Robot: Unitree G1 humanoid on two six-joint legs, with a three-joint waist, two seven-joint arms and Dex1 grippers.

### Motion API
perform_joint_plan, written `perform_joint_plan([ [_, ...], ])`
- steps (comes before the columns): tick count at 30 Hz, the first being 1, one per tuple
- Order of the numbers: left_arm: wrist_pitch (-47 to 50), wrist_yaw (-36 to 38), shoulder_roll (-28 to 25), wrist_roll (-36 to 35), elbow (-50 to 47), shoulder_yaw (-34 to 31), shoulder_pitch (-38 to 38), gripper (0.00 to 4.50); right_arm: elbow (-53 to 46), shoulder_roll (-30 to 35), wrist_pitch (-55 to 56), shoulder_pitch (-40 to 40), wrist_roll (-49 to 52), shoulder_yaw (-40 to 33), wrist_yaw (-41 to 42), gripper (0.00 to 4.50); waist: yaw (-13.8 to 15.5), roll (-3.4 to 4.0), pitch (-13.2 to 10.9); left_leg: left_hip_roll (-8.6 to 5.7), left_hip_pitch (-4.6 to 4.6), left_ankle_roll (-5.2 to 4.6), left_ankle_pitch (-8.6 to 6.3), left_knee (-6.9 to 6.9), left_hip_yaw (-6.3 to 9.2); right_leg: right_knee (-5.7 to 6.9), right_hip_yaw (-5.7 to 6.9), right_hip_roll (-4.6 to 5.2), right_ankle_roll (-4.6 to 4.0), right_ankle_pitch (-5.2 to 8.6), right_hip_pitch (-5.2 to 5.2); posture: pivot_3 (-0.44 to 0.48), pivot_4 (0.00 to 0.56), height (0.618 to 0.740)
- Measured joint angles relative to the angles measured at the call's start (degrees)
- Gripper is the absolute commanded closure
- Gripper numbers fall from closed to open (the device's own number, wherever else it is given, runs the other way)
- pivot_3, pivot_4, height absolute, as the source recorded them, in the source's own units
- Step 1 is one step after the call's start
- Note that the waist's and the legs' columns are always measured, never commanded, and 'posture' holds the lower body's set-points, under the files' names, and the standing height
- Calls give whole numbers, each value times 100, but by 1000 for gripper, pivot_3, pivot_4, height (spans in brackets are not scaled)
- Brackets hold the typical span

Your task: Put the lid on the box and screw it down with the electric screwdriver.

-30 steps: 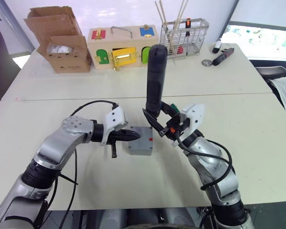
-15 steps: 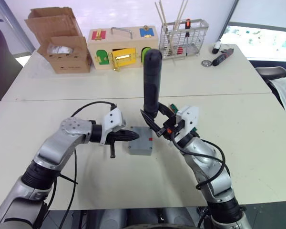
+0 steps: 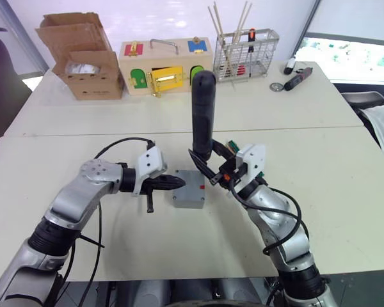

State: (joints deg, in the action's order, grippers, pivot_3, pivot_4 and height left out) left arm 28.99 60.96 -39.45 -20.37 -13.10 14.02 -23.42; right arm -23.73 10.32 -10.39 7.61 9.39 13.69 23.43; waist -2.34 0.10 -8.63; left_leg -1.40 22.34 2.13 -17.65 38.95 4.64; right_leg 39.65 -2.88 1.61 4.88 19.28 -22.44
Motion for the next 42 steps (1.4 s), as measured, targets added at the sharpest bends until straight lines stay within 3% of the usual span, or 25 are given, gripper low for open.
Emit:
perform_joint_plan([
  [18,42,-27,28,231,-74,181,-99,4500,-34,323,-88,-110,-17,-17,178,2609,42,-17,53,1,-25,-3,-2,-10,7,-30,4,0,0,0,39,0,150,740],
  [27,179,-23,28,286,-86,257,-101,4500,-103,472,-204,-181,-20,43,271,2609,44,-25,62,2,-196,-14,-8,-102,6,-115,2,2,-5,14,198,0,150,740],
  [42,285,-87,66,297,-166,299,-96,4500,-129,508,-403,-120,-110,35,163,2609,150,-37,86,2,-197,-18,-12,-106,11,-148,4,8,-5,14,203,0,150,740],
])
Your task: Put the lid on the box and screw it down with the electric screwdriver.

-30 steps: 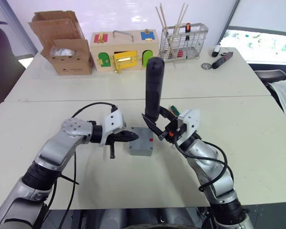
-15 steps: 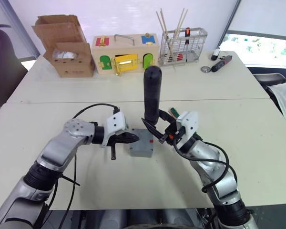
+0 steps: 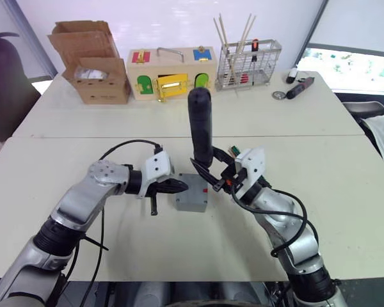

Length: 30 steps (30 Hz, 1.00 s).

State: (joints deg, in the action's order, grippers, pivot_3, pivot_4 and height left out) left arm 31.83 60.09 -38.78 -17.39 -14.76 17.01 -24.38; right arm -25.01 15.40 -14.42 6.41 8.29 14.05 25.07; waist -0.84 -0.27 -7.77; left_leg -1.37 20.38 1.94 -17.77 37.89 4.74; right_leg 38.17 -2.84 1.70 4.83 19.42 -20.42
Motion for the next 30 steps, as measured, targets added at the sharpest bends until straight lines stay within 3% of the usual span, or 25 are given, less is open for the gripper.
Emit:
perform_joint_plan([
  [30,-95,101,70,230,50,238,-153,4500,-14,-78,292,-286,202,-191,-54,2609,22,-15,22,-3,1,-1,-1,-59,1,-38,1,13,-2,1,2,0,150,740],
])
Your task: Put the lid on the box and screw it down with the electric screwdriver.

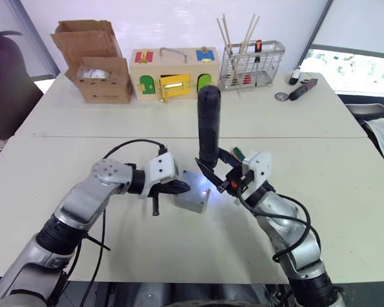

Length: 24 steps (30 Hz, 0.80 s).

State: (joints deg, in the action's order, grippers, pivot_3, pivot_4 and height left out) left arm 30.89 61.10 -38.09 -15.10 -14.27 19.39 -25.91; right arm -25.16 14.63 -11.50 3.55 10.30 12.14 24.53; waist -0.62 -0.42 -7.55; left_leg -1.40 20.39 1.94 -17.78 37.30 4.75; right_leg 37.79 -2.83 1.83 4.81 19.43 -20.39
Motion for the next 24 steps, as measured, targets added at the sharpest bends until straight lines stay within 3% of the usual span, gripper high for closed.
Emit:
perform_joint_plan([
  [7,-31,47,9,-3,107,2,-74,4500,-143,33,-151,92,90,-104,10,2609,-6,9,-7,0,2,0,0,-5,0,-2,0,0,0,0,-3,0,150,740],
  [13,-39,33,100,-34,113,-56,-50,4500,-608,438,-1407,757,713,-618,28,2609,16,38,-43,-5,25,2,1,-2,1,-4,0,7,0,-1,-19,0,150,740],
  [18,-25,-14,250,-181,111,-272,49,4500,-1072,624,-2537,1782,1829,-1621,-230,2609,-17,45,-57,-4,106,13,8,-1,3,15,3,4,0,-2,-108,0,150,740],
  [24,524,-74,377,-681,52,-593,97,4500,-999,952,-4145,2871,3931,-2593,-755,2609,-31,50,-129,-2,116,20,13,0,2,20,3,5,0,-2,-118,0,150,740],
])
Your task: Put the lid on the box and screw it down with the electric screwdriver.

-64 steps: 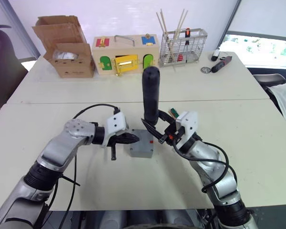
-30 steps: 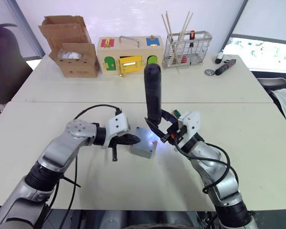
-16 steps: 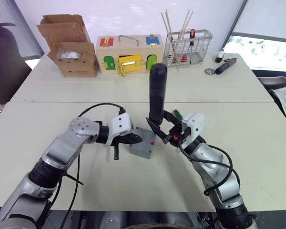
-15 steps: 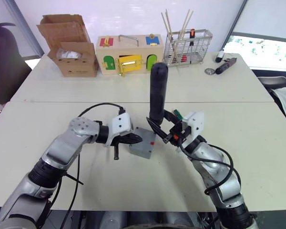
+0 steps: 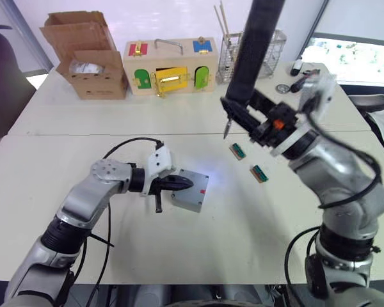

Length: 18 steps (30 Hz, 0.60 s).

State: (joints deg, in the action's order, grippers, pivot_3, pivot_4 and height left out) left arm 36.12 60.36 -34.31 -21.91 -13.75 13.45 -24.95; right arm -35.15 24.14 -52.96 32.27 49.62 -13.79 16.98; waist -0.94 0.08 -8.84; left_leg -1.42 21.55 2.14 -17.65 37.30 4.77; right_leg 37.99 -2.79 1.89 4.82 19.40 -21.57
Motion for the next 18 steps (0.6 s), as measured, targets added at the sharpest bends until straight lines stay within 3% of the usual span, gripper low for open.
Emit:
perform_joint_plan([
  [3,607,-58,79,-503,-76,-248,-110,4500,458,630,-949,414,1044,-379,-334,2609,18,-10,-37,0,25,0,1,13,0,3,5,2,0,-1,-17,0,150,740],
  [4,795,-50,76,-703,-173,-352,-215,4500,715,905,-1273,545,1375,-532,-455,2609,28,-15,-41,0,71,1,1,34,7,12,14,2,0,-2,-52,0,150,740],
  [6,1047,21,11,-1050,-398,-516,-416,4500,1259,1594,-1920,730,1955,-739,-595,2609,37,-6,-47,-1,146,1,1,76,8,25,19,3,1,-3,-110,0,150,740],
  [9,1217,205,-288,-1348,-720,-604,-510,4500,2070,2724,-3002,763,2502,-842,-626,2609,22,-5,-49,-2,177,18,11,82,-5,14,20,6,2,-4,-132,0,150,740],
  [13,1210,388,-455,-1504,-992,-578,-429,4500,3143,4747,-3917,375,2948,-209,-84,2609,47,7,-70,-1,190,0,1,83,-12,8,21,5,2,-4,-138,0,150,740],
  [18,1068,280,-310,-1507,-1261,-469,-137,4500,3571,5698,-3919,23,2860,276,851,2609,-8,24,-89,7,171,-28,-14,91,-32,26,-3,-10,2,-5,-140,0,150,740],
])
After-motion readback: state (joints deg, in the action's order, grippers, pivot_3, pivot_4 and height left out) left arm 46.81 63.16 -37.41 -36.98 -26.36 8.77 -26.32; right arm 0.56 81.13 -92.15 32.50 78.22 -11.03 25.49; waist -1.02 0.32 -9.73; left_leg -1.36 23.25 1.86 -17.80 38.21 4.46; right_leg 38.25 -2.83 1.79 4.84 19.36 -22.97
